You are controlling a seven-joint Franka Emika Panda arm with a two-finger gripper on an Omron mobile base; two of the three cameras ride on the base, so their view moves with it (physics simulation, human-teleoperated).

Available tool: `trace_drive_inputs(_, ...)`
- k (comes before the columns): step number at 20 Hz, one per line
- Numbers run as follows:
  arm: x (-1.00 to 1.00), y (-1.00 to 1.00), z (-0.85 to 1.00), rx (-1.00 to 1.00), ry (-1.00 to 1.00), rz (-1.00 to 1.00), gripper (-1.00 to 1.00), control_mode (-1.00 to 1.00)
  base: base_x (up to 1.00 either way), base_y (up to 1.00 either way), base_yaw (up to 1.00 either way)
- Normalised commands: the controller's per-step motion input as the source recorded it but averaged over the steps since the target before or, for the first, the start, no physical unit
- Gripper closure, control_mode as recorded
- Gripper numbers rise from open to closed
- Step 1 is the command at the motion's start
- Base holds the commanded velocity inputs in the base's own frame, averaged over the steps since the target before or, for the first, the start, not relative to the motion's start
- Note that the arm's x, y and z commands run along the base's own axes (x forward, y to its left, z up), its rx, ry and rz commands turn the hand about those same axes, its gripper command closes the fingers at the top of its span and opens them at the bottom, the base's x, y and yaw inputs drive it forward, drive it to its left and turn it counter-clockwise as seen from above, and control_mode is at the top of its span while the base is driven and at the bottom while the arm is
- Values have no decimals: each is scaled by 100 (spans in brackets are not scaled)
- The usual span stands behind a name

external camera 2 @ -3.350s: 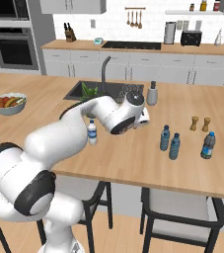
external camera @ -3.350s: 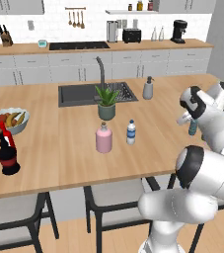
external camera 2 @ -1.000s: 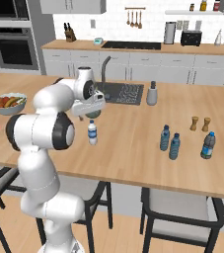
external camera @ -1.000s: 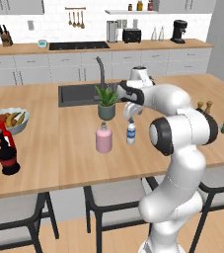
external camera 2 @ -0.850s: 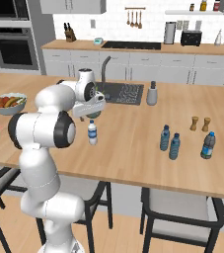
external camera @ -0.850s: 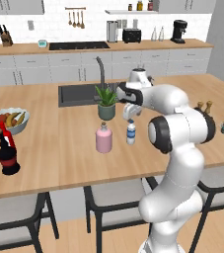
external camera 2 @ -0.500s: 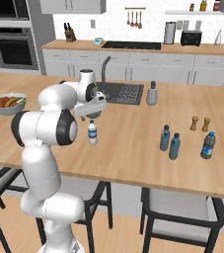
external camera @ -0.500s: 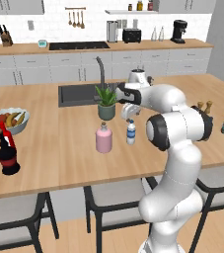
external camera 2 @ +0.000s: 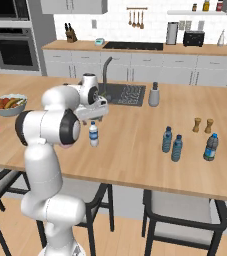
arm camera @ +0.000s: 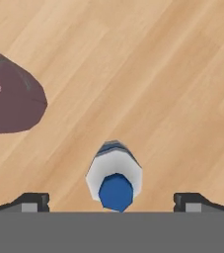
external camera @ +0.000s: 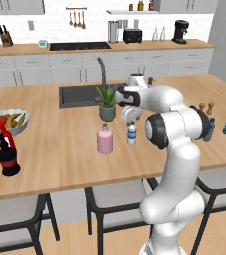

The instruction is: Move the plastic bottles in the middle to the plastics group, and the glass bottles in the middle to the glass group.

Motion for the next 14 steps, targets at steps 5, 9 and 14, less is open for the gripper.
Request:
trace_drive_inputs(5,0,0,-33,0,0,0,-100,-100,0,0,0)
trace_drive_inputs(9,0,0,-10,0,0,0,-100,-100,0,0,0)
trace_drive_inputs(14,6,0,-14,0,0,0,-100,-100,0,0,0)
